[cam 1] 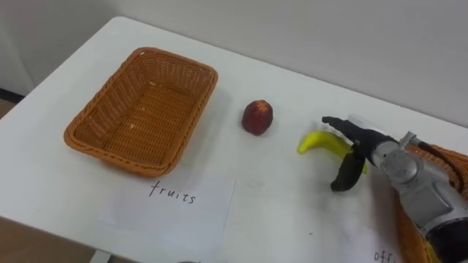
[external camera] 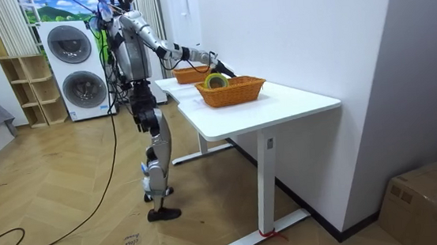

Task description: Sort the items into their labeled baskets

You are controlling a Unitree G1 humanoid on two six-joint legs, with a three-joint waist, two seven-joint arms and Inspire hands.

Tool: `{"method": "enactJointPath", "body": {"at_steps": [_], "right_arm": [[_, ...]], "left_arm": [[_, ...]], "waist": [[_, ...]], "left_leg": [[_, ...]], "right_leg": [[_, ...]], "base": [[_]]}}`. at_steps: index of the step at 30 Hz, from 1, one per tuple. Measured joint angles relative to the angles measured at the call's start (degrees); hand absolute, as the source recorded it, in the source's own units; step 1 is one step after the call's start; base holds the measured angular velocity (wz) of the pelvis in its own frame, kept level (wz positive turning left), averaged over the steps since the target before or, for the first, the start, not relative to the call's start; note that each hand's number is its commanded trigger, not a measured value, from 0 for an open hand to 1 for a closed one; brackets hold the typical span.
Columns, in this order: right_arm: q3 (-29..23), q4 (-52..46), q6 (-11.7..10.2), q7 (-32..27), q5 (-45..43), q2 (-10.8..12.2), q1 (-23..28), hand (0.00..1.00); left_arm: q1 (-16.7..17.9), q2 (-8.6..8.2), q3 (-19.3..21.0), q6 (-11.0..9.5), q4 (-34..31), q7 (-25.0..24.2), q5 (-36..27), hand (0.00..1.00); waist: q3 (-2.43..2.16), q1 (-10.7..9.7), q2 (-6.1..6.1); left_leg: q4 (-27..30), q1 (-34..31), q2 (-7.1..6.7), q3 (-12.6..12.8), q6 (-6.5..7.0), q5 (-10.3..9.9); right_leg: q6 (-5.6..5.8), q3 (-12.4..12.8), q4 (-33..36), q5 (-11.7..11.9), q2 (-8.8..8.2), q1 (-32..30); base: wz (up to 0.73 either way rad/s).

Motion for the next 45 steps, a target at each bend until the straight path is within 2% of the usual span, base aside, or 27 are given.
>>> {"method": "enactJointPath", "body": {"at_steps": [7, 18, 40, 41, 42, 43, 44, 45], "right_arm": [[0.42, 0.85, 0.04, 2.93, 0.23, -0.34, -0.44, 0.0], [1.54, 1.92, 0.09, 7.36, 0.31, -1.18, -1.58, 0.0], [1.49, 1.76, 0.1, 9.42, 0.05, -1.38, -1.52, 0.0], [1.49, 1.77, 0.08, 9.48, 0.0, -1.38, -1.51, 0.21], [1.5, 1.76, 0.06, 9.59, -0.01, -1.38, -1.45, 0.54], [1.5, 1.77, 0.04, 9.64, -0.01, -1.38, -1.4, 0.63], [1.51, 1.77, 0.04, 9.71, -0.01, -1.37, -1.31, 0.89], [1.52, 1.77, 0.04, 9.75, -0.01, -1.37, -1.22, 1.0]], "left_arm": [[-1.45, 1.2, -0.02, -0.18, 1.27, -2.05, 0.11, 0.0], [-1.99, 1.24, -0.03, -0.4, 1.26, -2.29, 0.47, 0.0], [-1.87, 1.27, -0.01, -0.46, 1.28, -2.37, 0.38, 0.0], [-1.86, 1.28, 0.0, -0.55, 1.49, -2.38, 0.38, 0.0], [-1.91, 1.3, 0.01, -0.59, 1.85, -2.38, 0.38, 0.0], [-1.91, 1.31, 0.0, -0.6, 2.0, -2.38, 0.38, 0.0], [-1.93, 1.32, 0.01, -0.6, 2.16, -2.38, 0.38, 0.0], [-1.9, 1.32, 0.01, -0.6, 2.26, -2.39, 0.38, 0.0]], "waist": [[0.01, 0.03, -0.38], [0.02, 0.16, -0.32], [0.02, 0.17, -0.25], [0.02, 0.17, -0.24], [0.02, 0.17, -0.24], [0.02, 0.17, -0.24], [0.02, 0.16, -0.24], [0.02, 0.17, -0.24]], "left_leg": [[0.07, 0.04, -0.08, -0.97, -0.03, 0.0], [0.08, 0.12, -0.09, -1.17, -0.16, 0.1], [0.08, 0.23, -0.08, -1.21, -0.24, 0.15], [0.06, 0.29, -0.08, -1.21, -0.24, 0.16], [0.04, 0.42, -0.08, -1.21, -0.24, 0.16], [0.02, 0.48, -0.07, -1.21, -0.24, 0.15], [0.01, 0.6, -0.07, -1.21, -0.24, 0.15], [-0.01, 0.7, -0.08, -1.22, -0.24, 0.15]], "right_leg": [[0.0, -0.73, -0.07, 0.0, 0.03, 0.37], [0.0, -0.61, -0.12, 0.0, 0.1, 0.5], [-0.02, -0.29, -0.17, 0.01, 0.2, 0.58], [-0.02, -0.2, -0.18, 0.01, 0.2, 0.61], [-0.02, -0.12, -0.18, 0.01, 0.21, 0.69], [-0.02, -0.09, -0.18, 0.01, 0.22, 0.76], [-0.02, -0.08, -0.22, 0.01, 0.22, 0.92], [-0.02, -0.08, -0.32, 0.01, 0.23, 1.07]], "base": [[0.06], [0.0], [0.0], [0.0], [0.0], [0.0], [0.0], [0.0]]}}
